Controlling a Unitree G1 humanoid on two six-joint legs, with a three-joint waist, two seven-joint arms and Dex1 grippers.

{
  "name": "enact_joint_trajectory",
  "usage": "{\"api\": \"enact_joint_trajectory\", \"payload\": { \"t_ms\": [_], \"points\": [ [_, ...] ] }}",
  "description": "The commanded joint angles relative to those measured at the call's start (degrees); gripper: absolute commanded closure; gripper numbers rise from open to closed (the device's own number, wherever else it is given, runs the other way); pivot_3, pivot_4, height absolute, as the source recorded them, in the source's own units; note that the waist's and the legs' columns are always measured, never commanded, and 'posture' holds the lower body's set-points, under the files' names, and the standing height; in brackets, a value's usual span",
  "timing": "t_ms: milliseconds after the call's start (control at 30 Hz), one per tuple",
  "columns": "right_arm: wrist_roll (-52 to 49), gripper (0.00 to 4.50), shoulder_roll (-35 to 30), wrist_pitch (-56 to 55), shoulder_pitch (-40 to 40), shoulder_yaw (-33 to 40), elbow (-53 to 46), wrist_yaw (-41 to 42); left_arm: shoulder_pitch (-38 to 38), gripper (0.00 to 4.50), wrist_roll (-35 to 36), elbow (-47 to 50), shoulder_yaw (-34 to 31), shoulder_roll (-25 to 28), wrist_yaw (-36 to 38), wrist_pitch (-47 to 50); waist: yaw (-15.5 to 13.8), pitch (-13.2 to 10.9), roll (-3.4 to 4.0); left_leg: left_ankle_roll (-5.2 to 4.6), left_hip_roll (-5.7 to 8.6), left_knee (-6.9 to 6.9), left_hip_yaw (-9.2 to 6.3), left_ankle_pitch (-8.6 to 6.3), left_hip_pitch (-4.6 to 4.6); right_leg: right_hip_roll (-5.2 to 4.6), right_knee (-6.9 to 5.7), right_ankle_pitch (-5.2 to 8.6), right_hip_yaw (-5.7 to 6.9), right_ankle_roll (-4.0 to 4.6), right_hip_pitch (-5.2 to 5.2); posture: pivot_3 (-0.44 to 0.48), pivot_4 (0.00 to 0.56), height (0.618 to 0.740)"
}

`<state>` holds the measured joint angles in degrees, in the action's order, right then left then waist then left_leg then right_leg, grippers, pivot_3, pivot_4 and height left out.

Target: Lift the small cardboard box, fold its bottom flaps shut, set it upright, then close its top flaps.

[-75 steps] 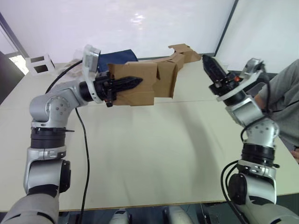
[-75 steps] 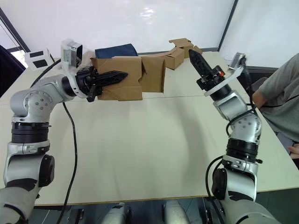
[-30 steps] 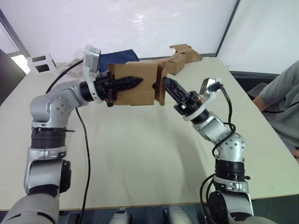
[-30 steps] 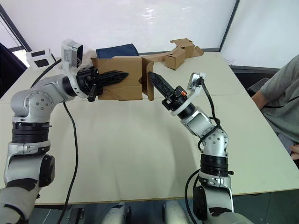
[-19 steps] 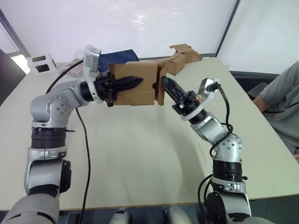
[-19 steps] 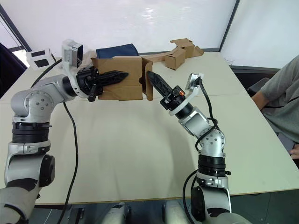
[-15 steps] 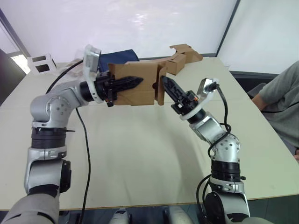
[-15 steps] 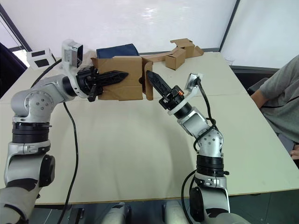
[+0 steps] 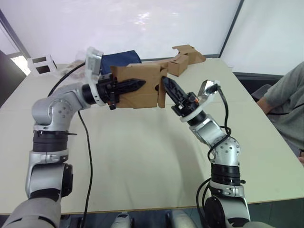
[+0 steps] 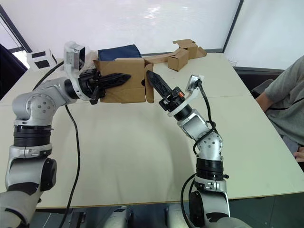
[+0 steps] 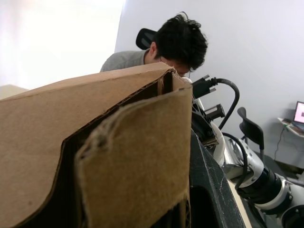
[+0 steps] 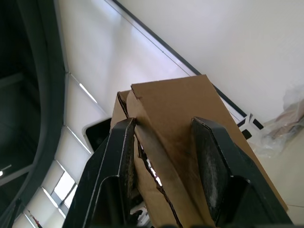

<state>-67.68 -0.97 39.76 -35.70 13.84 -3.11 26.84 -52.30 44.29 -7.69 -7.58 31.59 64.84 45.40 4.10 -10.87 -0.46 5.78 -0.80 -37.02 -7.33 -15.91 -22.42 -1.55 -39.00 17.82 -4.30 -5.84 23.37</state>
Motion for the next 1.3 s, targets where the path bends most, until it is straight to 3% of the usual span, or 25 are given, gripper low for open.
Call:
{"api": "enact_joint_trajectory", "payload": {
  "t_ms": [33,433,867,1300],
  "points": [
    [-0.2,2.63,1.3,-1.3,-0.1,-0.6,-1.4,0.2,-0.5,4.50,-0.4,1.5,-0.1,-0.4,-0.3,-1.8,-0.1,0.0,0.00,-0.01,0.00,0.00,0.00,0.00,0.00,0.00,0.00,0.00,0.00,0.00,0.00,0.000,0.150,0.740],
    [6.1,2.63,5.2,-5.4,1.1,-5.0,-3.0,-2.4,-0.9,4.50,-1.2,0.4,-0.5,-2.2,-1.7,-3.4,0.0,0.0,0.00,0.00,0.00,0.01,0.00,0.00,0.00,0.01,0.00,0.00,0.00,0.00,0.01,0.000,0.150,0.740],
    [8.3,2.63,6.2,-8.5,-1.0,-4.1,-3.1,-7.5,-0.6,4.50,-1.2,0.1,-1.0,-2.3,-1.8,-3.7,0.0,0.0,0.00,0.04,0.00,0.01,-0.01,0.02,0.00,0.00,0.00,0.00,0.00,0.00,0.01,0.000,0.150,0.740],
    [-3.7,2.63,7.0,-0.3,2.0,-5.3,-7.8,-6.2,-0.9,4.50,-1.7,-1.5,-1.6,-3.3,-2.6,-4.8,-0.1,0.0,0.00,0.04,0.00,0.02,-0.01,0.02,0.00,-0.01,0.01,0.00,0.00,0.00,0.00,0.000,0.150,0.740]
  ]
}}
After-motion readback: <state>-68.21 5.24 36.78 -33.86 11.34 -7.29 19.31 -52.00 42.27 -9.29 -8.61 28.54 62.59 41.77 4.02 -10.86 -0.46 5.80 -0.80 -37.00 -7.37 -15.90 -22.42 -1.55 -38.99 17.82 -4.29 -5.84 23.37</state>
